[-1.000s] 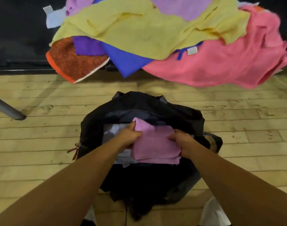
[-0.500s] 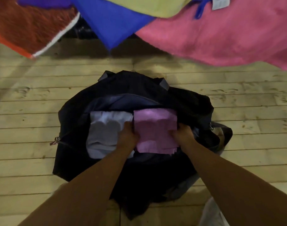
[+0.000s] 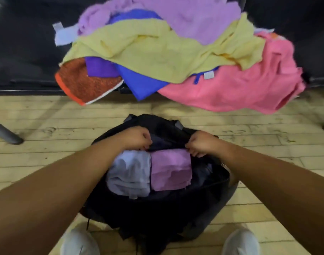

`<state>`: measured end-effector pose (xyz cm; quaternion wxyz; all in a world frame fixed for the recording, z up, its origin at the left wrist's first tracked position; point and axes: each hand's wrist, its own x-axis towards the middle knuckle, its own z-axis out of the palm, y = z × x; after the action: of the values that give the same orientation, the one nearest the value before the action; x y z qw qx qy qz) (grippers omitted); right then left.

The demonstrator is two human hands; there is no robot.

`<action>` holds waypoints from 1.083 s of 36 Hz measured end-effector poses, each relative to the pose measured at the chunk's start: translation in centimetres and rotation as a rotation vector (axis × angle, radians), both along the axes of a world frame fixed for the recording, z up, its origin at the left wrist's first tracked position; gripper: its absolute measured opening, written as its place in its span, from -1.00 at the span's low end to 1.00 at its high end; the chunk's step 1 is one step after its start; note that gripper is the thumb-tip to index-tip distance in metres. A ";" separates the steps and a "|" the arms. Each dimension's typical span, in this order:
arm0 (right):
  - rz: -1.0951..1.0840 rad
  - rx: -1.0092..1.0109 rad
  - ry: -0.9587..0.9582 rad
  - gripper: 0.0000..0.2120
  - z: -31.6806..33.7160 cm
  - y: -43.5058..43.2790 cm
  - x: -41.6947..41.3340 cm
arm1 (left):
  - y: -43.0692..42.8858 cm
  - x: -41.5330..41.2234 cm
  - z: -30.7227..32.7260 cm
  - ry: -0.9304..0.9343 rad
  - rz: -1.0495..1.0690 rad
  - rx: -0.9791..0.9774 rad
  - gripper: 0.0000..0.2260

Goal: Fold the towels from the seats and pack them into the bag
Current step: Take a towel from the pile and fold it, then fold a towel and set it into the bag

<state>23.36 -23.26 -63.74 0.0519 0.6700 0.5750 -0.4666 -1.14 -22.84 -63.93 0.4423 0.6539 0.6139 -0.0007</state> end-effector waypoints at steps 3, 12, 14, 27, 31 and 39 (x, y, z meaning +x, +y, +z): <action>0.088 0.108 0.082 -0.83 6.7 1.4 -1.2 | 1.5 -0.1 7.8 -0.077 -0.047 0.034 -0.87; 0.277 0.567 0.070 -0.83 21.9 6.2 -5.2 | 5.9 -1.7 22.5 -0.049 0.050 0.593 -0.96; 0.255 0.662 0.059 -0.84 23.2 7.6 -6.1 | 7.0 -2.0 23.2 0.067 0.106 0.696 -0.89; 0.383 0.782 -0.310 -0.85 16.0 12.8 -8.1 | 10.6 -4.5 17.3 0.268 0.266 0.713 -0.65; 0.259 0.845 -0.138 -0.63 15.7 13.8 -7.2 | 11.1 -5.5 17.1 0.162 0.360 0.815 -0.85; 0.020 1.041 0.165 -0.70 21.7 12.8 -6.7 | 10.1 -5.0 23.3 -0.091 0.466 0.961 -0.77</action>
<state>16.66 -10.50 -42.08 -0.3291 0.5626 0.7391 -0.1700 -6.18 -12.78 -40.63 0.1076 0.6286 0.6541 0.4068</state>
